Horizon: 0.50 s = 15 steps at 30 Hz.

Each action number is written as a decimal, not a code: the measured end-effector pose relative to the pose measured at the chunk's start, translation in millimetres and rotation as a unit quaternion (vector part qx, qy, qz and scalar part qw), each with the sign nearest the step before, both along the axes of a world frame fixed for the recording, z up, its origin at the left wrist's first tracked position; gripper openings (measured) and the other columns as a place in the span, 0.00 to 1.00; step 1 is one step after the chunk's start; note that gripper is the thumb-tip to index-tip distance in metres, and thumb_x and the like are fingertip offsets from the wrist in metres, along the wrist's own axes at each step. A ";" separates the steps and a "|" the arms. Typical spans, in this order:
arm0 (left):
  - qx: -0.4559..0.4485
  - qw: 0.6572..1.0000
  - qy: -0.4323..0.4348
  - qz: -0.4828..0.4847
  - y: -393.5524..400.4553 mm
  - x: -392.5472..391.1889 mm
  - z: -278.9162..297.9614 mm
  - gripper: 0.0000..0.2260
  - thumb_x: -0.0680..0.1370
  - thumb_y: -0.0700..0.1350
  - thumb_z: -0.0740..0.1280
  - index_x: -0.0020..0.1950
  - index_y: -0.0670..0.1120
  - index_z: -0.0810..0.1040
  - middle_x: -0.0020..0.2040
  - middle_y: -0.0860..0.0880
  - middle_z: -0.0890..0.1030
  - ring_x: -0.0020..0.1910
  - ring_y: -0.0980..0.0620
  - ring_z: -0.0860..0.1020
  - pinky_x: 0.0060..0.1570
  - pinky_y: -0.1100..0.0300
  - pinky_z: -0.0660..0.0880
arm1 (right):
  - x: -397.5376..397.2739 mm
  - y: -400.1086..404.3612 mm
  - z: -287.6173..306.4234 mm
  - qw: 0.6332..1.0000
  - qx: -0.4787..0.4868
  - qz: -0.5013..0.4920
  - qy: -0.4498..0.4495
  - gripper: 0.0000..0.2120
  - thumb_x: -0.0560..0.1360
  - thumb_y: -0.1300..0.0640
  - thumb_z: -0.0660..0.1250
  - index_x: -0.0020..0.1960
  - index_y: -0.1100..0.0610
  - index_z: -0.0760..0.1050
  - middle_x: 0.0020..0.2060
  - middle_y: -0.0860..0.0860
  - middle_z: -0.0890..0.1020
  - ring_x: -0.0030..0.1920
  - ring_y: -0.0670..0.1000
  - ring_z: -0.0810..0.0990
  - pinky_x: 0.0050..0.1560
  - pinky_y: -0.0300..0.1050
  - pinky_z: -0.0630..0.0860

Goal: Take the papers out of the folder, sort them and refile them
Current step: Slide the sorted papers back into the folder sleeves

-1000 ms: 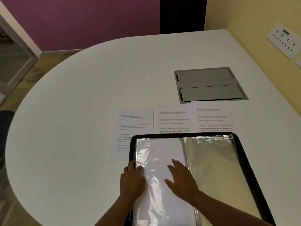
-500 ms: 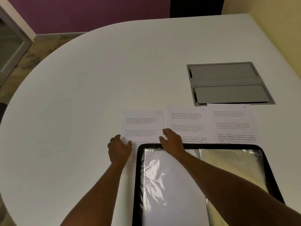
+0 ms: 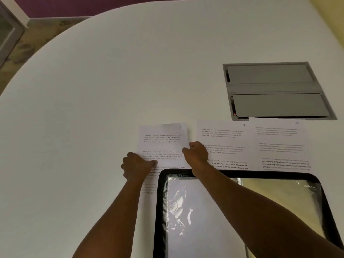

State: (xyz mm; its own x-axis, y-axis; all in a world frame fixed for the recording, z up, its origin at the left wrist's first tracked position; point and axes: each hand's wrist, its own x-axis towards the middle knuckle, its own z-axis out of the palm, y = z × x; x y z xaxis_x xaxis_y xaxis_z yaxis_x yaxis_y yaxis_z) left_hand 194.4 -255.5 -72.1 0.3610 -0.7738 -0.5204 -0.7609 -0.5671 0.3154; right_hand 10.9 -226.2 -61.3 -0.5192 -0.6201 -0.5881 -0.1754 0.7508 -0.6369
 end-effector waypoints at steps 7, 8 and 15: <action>-0.072 0.996 0.057 0.024 -3.8 9.7 4.3 0.38 0.63 0.55 0.80 0.67 0.44 0.68 0.64 0.43 0.73 0.66 0.41 0.70 0.62 0.44 0.71 | -2.2 -6.5 21.4 0.992 -0.092 0.087 0.026 0.07 0.77 0.55 0.68 0.50 0.58 0.80 0.43 0.51 0.82 0.45 0.53 0.81 0.50 0.47 0.79; -0.092 0.992 0.078 0.031 -5.0 12.0 6.3 0.38 0.66 0.55 0.78 0.69 0.44 0.67 0.65 0.43 0.73 0.66 0.41 0.70 0.64 0.44 0.70 | -2.9 -7.9 28.4 0.990 -0.108 0.087 0.015 0.06 0.77 0.55 0.68 0.50 0.57 0.80 0.42 0.50 0.81 0.45 0.52 0.81 0.50 0.47 0.79; -0.272 0.945 0.174 0.044 -14.2 22.8 66.0 0.13 0.78 0.48 0.66 0.57 0.41 0.80 0.51 0.45 0.81 0.50 0.46 0.79 0.49 0.57 0.73 | -13.9 -9.6 97.6 0.973 -0.225 0.058 -0.016 0.06 0.76 0.53 0.70 0.48 0.55 0.81 0.42 0.47 0.82 0.45 0.51 0.82 0.49 0.46 0.80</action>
State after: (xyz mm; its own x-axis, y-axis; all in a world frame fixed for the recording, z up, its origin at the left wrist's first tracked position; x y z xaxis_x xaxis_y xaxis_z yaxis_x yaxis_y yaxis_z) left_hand 217.2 -269.7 -6.1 0.3159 -0.9362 -0.1539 -0.5147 -0.3054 0.8011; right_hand -3.0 -235.8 36.4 -0.4168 -0.8714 -0.2586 -0.2166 0.3715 -0.9028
